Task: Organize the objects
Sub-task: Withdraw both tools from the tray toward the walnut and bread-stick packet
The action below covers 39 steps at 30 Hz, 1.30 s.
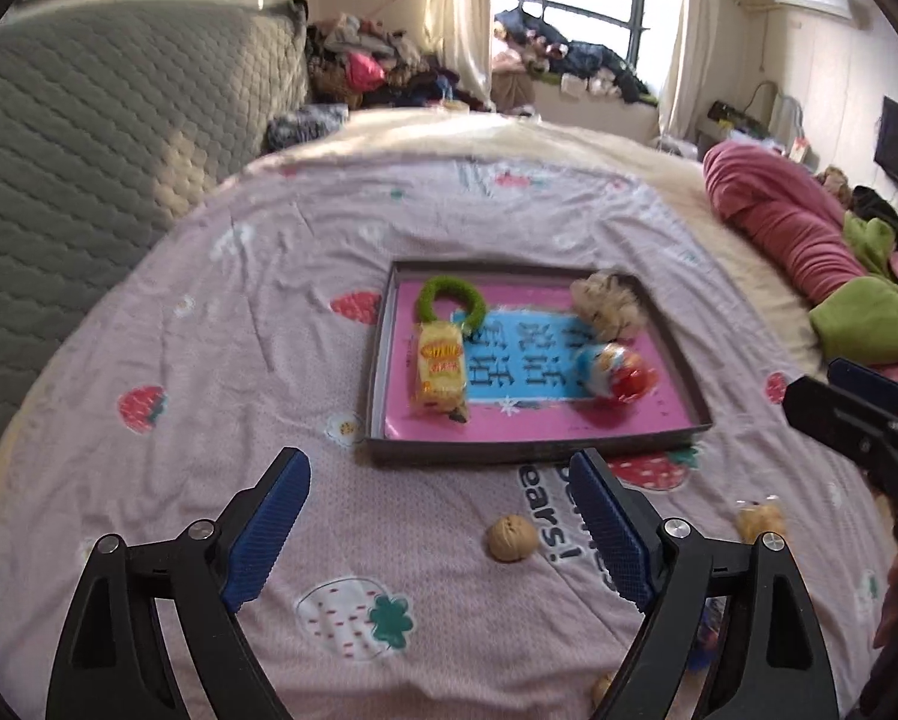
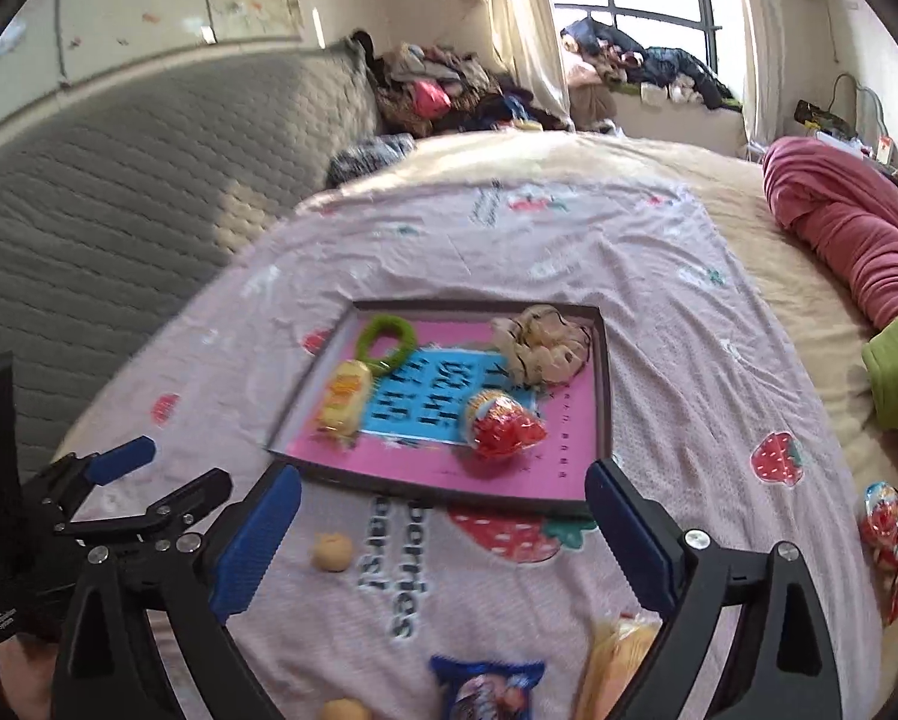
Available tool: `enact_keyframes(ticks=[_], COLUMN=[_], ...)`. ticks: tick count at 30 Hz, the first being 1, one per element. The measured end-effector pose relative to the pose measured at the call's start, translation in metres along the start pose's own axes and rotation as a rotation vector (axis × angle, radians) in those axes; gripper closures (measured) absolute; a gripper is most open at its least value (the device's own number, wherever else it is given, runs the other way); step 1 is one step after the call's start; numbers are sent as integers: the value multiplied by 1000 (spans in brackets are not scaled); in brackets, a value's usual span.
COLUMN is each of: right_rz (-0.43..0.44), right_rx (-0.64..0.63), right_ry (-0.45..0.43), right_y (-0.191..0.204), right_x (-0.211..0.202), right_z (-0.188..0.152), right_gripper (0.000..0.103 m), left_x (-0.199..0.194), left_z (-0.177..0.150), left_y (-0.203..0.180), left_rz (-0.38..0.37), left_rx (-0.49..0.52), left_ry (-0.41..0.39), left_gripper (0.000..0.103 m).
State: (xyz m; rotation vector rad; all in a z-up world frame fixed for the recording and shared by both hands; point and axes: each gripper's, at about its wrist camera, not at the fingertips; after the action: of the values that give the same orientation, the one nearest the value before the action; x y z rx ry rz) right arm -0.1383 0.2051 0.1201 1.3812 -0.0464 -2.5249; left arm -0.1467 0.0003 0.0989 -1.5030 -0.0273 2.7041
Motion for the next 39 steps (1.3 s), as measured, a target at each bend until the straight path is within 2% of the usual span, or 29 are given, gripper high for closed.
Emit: enact_keyframes(ticks=[12, 13, 14, 18, 26, 39], right_rz=[-15, -12, -10, -2, -22, -51], right_rx=[-53, -55, -54, -63, -97, -110], right_ry=[-95, -102, -116, -168, -226, -257], right_y=[30, 32, 34, 38, 49, 50], right_x=[-77, -81, -86, -105, -136, -164], right_z=[-20, -23, -25, -35, -47, -71], right_gripper=[2, 2, 2, 1, 1, 1], left_x=[-84, -89, -93, -112, -134, -161], left_z=[-25, -26, -28, -34, -44, -61], left_y=[-11, -11, -12, -11, -11, -16], left_rz=[20, 23, 26, 23, 28, 41], left_rx=[14, 15, 14, 8, 3, -1], left_ry=[-104, -110, -114, -142, -168, -201], left_gripper=[13, 11, 1, 0, 0, 0])
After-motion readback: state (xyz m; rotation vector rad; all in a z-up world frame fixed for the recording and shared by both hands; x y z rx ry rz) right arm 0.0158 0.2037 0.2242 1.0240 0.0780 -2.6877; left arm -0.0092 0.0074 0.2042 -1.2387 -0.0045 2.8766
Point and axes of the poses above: each gripper's, at about its wrist camera, not at the fingertips, and x roughly the way its jaws point, y to its left, z to its top, and after that the axes turned 14 degrees about y, right-handed
